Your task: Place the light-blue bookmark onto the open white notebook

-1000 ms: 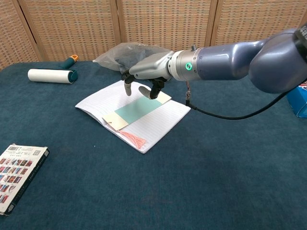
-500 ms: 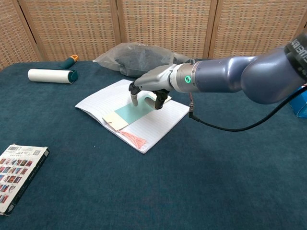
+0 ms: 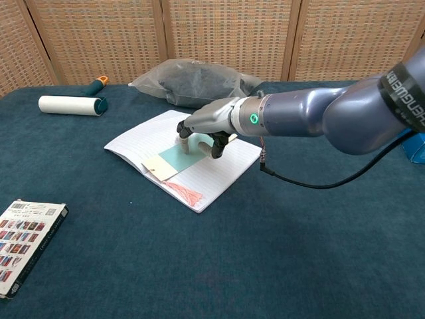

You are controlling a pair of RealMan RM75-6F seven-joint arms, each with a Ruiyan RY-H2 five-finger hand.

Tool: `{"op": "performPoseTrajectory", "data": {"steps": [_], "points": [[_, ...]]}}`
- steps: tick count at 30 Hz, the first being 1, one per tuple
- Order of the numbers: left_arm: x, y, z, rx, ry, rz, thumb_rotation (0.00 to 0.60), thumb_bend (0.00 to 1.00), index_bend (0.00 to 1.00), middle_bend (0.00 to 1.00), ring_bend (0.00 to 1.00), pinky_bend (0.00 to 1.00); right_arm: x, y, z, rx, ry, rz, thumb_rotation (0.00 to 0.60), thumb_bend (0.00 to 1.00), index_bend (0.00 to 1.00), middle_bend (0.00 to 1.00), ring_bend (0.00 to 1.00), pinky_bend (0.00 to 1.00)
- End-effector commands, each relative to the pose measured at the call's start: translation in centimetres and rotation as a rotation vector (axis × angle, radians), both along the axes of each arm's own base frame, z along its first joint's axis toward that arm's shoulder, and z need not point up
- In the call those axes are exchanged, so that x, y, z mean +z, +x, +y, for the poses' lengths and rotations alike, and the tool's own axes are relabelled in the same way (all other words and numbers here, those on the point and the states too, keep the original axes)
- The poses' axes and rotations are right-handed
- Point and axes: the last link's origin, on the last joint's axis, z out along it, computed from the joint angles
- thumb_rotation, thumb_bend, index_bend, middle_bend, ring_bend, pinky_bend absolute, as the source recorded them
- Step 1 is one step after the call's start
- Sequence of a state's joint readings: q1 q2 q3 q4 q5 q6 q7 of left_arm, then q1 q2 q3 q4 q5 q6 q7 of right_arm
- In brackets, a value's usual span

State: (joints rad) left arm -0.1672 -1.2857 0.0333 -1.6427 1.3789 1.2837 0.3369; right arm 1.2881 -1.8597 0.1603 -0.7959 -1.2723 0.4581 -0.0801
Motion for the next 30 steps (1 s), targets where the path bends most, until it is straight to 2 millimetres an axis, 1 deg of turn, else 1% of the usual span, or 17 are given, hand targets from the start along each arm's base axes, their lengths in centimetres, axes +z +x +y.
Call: {"op": "performPoseTrajectory", "data": {"steps": [1,14,30], "points": [[-0.01,-0.02,-0.01,0.0,0.0,0.001,0.6,0.0,0.0,0.0,0.0,0.0,-0.17,-0.08,0.03,-0.001,0.002,0.003,0.6,0.91,0.29,0.09,0.0,0.11],[0.02,-0.11,0.03,0.005,0.0,0.001,0.6,0.0,0.0,0.0,0.0,0.0,-0.77,-0.28,0.17,-0.007,0.013,0.01,0.6,0.9,0.31,0.09,0.0,0.11],[0.04,-0.1,0.04,0.004,0.0,0.0,0.6,0.0,0.0,0.0,0.0,0.0,-0.81,-0.55,0.21,-0.004,0.024,0.03,0.6,0.89,0.34,0.08,0.0,0.1]]}}
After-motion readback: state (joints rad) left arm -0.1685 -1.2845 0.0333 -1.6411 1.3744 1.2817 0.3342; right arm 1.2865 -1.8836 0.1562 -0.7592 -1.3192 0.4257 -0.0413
